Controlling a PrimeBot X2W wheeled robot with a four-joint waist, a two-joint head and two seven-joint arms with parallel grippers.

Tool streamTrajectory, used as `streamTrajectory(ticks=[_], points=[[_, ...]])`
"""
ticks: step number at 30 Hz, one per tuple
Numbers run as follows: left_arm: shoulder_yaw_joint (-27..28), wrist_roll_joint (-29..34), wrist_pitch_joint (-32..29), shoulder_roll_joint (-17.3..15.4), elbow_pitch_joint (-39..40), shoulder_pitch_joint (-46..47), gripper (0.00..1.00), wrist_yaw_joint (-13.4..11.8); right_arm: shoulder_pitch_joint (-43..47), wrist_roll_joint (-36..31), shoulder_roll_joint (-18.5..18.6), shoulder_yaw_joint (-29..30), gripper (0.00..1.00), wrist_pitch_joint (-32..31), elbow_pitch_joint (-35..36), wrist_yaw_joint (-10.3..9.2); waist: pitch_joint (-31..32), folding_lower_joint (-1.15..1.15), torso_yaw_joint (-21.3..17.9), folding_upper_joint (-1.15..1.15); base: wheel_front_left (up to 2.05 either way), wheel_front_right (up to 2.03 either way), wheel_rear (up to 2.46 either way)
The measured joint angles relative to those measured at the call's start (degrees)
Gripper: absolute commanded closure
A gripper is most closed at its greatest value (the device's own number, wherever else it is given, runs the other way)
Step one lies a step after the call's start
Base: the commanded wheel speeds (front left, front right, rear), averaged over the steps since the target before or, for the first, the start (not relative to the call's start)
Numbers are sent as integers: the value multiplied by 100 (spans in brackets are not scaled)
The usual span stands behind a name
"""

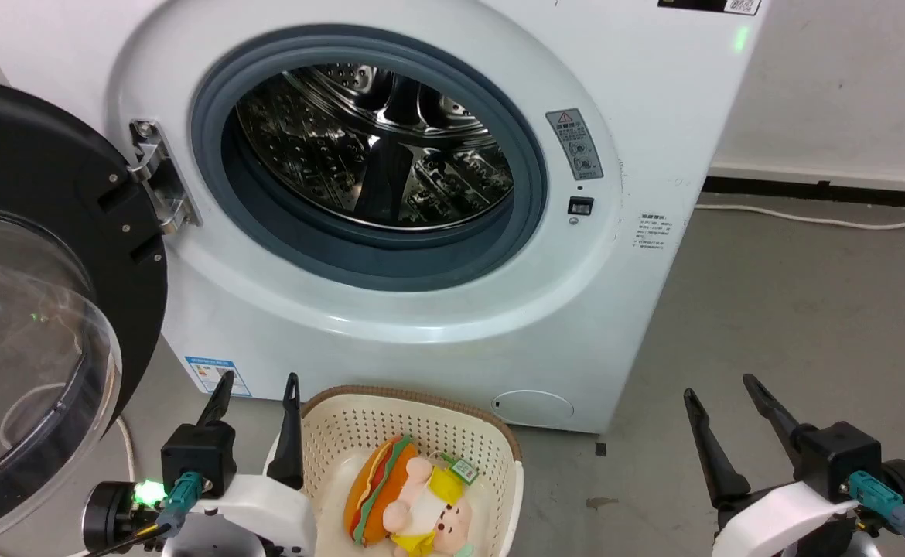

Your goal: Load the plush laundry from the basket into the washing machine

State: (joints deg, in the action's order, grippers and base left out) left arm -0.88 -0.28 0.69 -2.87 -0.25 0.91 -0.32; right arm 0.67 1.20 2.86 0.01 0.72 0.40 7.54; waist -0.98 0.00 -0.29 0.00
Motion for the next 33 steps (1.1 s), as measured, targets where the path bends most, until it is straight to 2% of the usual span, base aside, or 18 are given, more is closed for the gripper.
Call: streamTrajectory(ticks=[16,33], points=[[-119,-49,197,-52,-380,207,0,51,-61,244,0,4,0,198,81,0,-524,0,-225,0,0,0,0],[-252,-187,82,-360,-1240,682,0,188,-251,681,0,-59,0,396,191,0,-1264,-1,-674,0,0,0,0]])
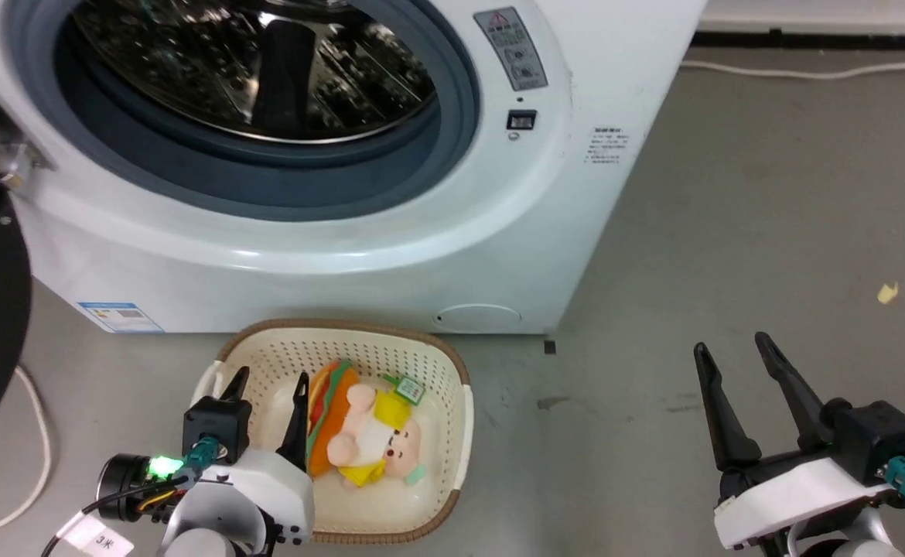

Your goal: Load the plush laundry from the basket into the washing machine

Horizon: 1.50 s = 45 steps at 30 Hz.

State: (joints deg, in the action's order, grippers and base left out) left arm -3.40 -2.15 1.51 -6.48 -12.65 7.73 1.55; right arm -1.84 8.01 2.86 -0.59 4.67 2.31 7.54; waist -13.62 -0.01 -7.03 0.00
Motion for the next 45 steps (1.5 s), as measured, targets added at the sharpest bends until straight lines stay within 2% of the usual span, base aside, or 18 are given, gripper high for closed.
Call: streamTrajectory(ticks=[18,33,45], points=[[-3,-192,-210,-530,-1136,572,0,65,-226,509,0,-281,0,210,105,0,-867,0,-580,0,0,0,0],[-191,-358,-824,-966,-2127,1093,0,166,-336,925,0,-427,0,392,213,0,-1612,0,-977,0,0,0,0],[-603,-324,-1362,-1285,-2665,1750,0,277,-375,1238,0,-521,0,515,314,0,-2188,0,-1226,0,0,0,0]])
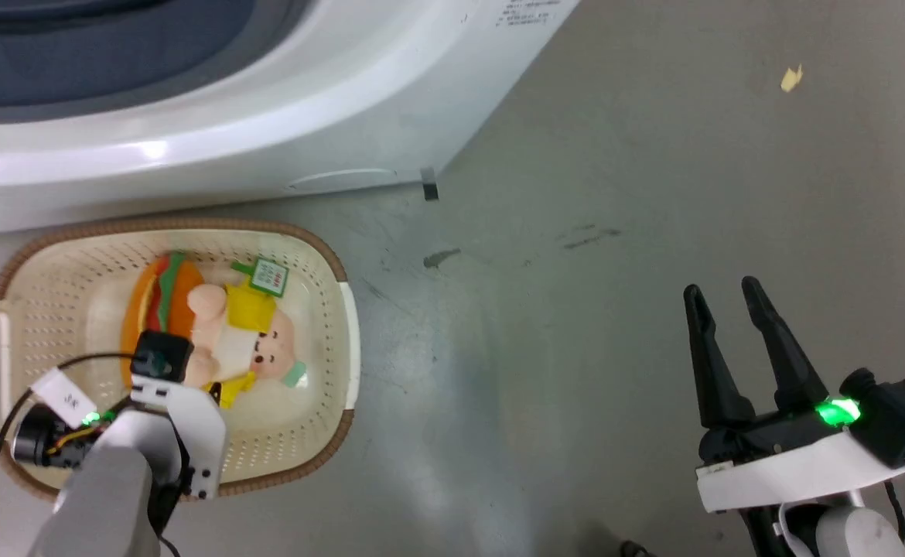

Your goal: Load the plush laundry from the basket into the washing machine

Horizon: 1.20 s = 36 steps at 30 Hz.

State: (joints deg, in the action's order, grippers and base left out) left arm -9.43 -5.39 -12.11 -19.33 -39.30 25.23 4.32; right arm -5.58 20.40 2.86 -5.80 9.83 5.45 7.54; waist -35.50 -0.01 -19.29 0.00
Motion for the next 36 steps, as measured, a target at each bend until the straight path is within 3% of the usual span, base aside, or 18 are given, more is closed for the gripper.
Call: streamTrajectory(ticks=[19,29,30,31,32,36], points=[[-325,-115,-358,-436,-943,1032,0,4,-116,554,1,-44,0,246,124,-1,-996,0,-366,0,0,0,0],[-422,-196,-271,-679,-1449,1521,0,-271,-203,821,1,-157,0,349,148,-1,-1488,0,-573,0,0,0,0],[-434,-218,-271,-693,-1514,1556,58,-271,-208,847,1,-168,0,368,146,-1,-1528,0,-597,0,0,0,0],[-442,-247,-271,-708,-1585,1592,96,-268,-230,866,1,-183,0,377,143,-1,-1566,0,-624,0,0,0,0],[-443,-289,-263,-723,-1646,1620,100,-264,-254,895,1,-201,0,391,136,-1,-1600,0,-653,0,0,0,0],[-444,-437,-179,-826,-1896,1698,100,-264,-407,1009,1,-264,0,442,108,-1,-1691,0,-795,0,0,0,0]])
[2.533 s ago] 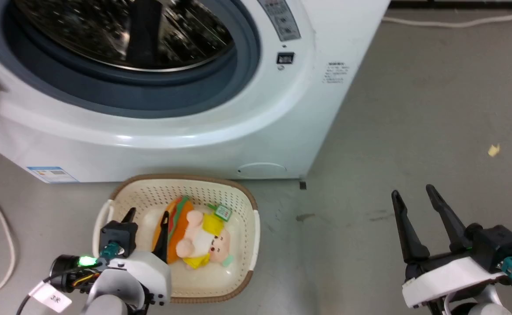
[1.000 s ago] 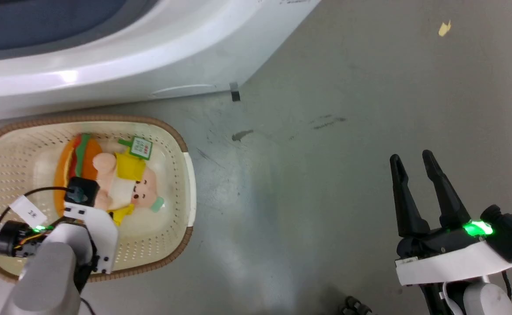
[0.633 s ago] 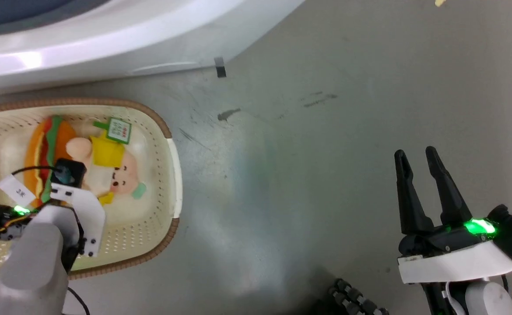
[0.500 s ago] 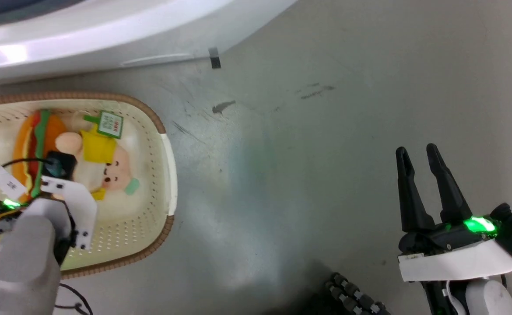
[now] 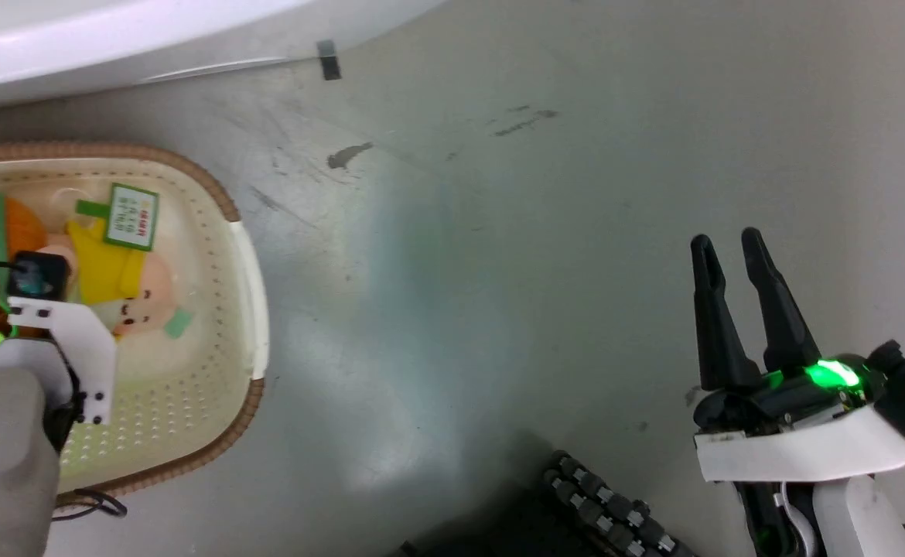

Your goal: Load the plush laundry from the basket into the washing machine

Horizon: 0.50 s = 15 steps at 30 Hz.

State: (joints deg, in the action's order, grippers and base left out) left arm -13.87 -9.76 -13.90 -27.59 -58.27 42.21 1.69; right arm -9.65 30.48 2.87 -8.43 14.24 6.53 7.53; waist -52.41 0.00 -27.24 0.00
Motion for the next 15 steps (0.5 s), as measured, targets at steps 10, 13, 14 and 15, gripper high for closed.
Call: streamTrajectory(ticks=[10,13,14,15], points=[[214,-414,513,-74,-394,-251,100,-86,-180,52,-2,-237,0,49,-226,0,361,0,-266,0,0,0,0],[203,-455,744,70,-458,-439,100,-97,-168,-100,0,-122,0,49,-288,0,652,0,-262,0,0,0,0],[199,-468,824,171,-485,-503,100,-93,-164,-155,0,-69,0,49,-309,0,764,0,-239,0,0,0,0],[193,-510,906,265,-502,-560,100,-74,-154,-205,0,-3,0,49,-324,0,878,0,-210,0,0,0,0]])
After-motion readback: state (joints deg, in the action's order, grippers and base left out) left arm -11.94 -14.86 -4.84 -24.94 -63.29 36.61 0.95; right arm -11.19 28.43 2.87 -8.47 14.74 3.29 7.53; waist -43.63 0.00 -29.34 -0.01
